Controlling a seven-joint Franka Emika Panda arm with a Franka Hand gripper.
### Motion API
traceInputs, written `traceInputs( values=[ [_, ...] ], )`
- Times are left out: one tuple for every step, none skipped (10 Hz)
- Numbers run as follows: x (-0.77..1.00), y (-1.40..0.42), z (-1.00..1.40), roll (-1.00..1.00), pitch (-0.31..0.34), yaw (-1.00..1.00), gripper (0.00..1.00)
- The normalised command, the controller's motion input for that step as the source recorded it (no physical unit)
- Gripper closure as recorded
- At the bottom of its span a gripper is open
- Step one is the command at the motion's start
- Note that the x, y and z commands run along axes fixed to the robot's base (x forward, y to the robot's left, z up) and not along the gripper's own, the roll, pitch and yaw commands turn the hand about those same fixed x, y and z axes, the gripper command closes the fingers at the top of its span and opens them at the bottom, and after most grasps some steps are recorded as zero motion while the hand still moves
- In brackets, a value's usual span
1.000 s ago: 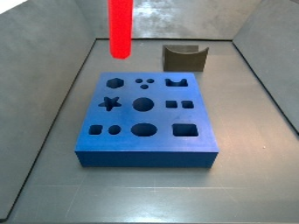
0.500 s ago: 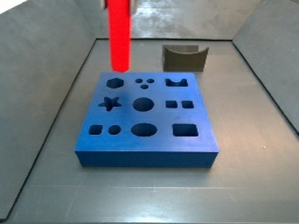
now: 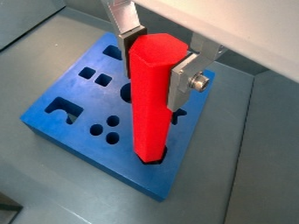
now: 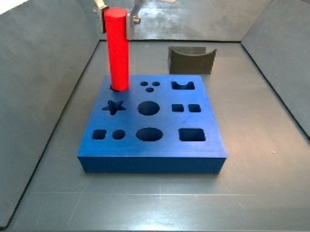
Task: Pick up the hexagon object. Move up. Place the hexagon object on the fixture. Regrasp the hexagon object. Move to above the board. Insert the hexagon object.
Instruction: Insert the hexagon object.
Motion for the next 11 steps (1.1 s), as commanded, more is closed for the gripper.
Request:
traceInputs(
  values=[
    [-0.05,0.00,-0.24,-0.04,-0.059,-0.28,1.00],
    [0.00,-0.11,-0.62,-0.16,-0.147,-0.66,1.00],
    [0.00,0.00,-0.35,-0.22,-0.257,-0.85,1.00],
    [-0.07,-0.08,-0.33,-0.18,-0.286,-0.92,1.00],
    [-0.03,-0.07,-0.30,-0.16,-0.246,-0.94,1.00],
    [0.05,0.00,0.00,0.00,0.031,0.00,1.00],
    [-0.42,0.08,-0.22,-0.04,-0.086,-0.10,1.00],
    [-0.35,0.07,-0.56,-0.28,-0.010,-0.61,1.00],
    [-0.33,0.06,-0.51,-0.25,-0.017,-0.63,1.00],
    [0.00,0.00,0.00,-0.01,0.000,0.00,1.00],
    [0.17,0.00,-0.37,-0.01,0.000,-0.32,1.00]
  ],
)
